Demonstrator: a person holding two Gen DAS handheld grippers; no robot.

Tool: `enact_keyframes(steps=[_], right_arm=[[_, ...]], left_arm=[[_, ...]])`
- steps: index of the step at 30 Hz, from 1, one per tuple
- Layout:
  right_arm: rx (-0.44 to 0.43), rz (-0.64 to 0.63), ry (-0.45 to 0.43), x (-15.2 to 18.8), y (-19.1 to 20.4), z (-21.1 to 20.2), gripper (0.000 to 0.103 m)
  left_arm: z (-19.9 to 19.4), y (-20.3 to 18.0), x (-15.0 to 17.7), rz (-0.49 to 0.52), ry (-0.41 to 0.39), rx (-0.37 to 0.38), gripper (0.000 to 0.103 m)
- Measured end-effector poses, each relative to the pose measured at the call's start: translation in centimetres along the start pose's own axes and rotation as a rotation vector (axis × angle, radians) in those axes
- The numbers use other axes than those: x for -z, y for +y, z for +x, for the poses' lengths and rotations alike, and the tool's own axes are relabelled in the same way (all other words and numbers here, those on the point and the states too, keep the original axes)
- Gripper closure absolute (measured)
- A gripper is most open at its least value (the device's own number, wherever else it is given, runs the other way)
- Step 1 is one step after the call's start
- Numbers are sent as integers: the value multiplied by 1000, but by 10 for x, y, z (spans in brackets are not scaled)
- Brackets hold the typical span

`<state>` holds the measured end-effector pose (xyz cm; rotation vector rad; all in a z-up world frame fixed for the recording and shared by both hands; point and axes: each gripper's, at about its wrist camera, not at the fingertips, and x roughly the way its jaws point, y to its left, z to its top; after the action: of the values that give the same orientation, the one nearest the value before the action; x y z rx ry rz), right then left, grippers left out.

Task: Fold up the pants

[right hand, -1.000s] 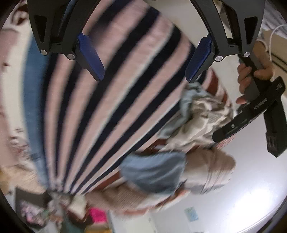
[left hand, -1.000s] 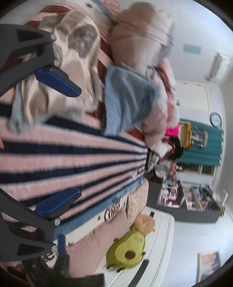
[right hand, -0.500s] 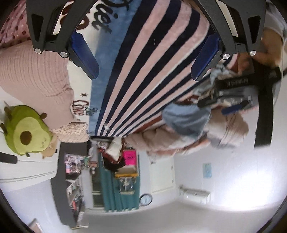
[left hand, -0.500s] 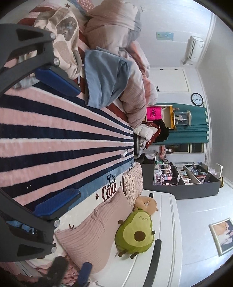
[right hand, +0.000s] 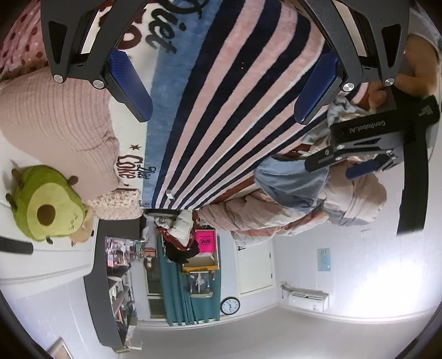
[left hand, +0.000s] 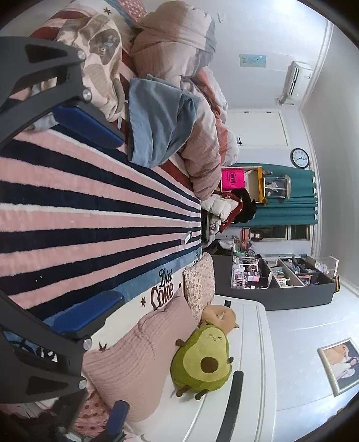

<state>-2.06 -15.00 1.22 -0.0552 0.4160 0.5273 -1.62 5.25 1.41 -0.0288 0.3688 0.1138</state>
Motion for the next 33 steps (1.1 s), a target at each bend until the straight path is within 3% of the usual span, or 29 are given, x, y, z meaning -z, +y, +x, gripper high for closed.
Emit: enact_keyframes(steps=[33], right_arm=[[-5,28,-43,1,-5,-9,1]], left_arm=[[-13,11,4,3,0,-19,1]])
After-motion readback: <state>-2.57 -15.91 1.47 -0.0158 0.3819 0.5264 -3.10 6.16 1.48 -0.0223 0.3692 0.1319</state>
